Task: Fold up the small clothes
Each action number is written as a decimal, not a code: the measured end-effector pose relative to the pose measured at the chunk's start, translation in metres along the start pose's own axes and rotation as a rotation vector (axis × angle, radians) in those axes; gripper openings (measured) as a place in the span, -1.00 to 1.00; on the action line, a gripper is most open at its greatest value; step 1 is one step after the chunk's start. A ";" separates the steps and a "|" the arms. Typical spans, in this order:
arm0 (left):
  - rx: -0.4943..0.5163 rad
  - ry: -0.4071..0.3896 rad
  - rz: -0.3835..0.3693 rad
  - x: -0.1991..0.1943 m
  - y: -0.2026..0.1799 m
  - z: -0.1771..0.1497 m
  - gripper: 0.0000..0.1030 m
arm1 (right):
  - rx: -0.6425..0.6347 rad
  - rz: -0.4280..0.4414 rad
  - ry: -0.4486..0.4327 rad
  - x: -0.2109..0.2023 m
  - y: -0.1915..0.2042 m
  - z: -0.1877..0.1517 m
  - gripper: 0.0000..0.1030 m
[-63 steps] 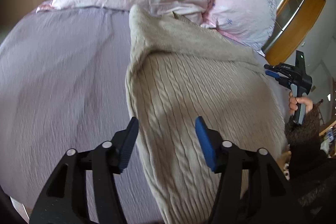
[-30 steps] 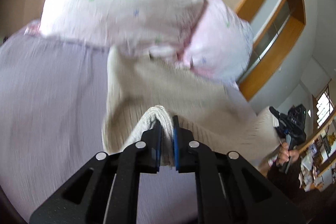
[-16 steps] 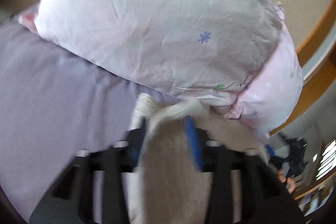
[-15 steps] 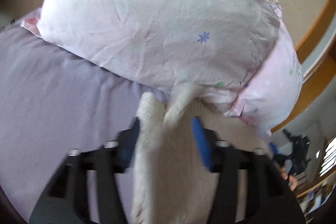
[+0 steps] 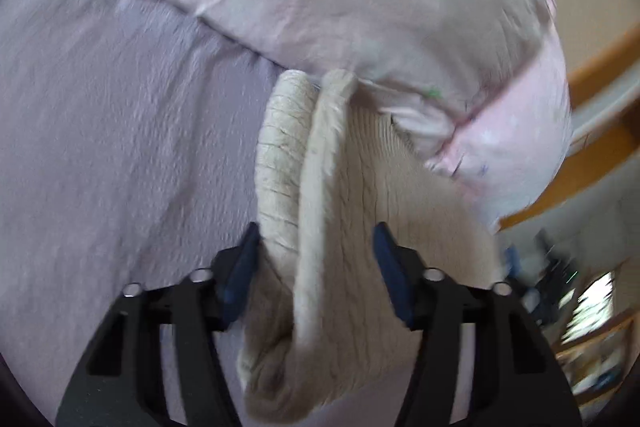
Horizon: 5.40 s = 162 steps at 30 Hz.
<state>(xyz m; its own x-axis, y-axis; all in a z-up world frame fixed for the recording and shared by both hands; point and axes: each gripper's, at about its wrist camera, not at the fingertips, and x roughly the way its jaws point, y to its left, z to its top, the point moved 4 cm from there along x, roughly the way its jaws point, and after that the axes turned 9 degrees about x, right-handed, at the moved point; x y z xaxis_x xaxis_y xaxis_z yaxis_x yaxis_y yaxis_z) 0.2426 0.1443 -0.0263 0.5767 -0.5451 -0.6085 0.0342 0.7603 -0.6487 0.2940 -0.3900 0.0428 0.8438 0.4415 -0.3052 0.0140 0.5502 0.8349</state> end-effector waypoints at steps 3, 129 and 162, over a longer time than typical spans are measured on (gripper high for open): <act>-0.198 0.002 -0.152 0.013 0.019 -0.001 -0.72 | 0.015 0.016 0.013 -0.001 -0.001 0.000 0.78; 0.583 0.098 0.536 0.006 -0.129 -0.159 0.97 | -0.724 -0.584 0.366 -0.032 0.049 -0.235 0.97; 0.603 0.099 0.552 0.008 -0.131 -0.159 0.97 | -0.679 -0.563 0.402 -0.031 0.044 -0.235 0.97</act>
<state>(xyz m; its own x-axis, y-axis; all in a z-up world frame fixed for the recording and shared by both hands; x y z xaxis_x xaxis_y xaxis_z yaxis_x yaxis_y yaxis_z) 0.1127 -0.0157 -0.0190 0.5653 -0.0444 -0.8237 0.2159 0.9717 0.0957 0.1421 -0.2127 -0.0187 0.5596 0.1282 -0.8188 -0.0592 0.9916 0.1148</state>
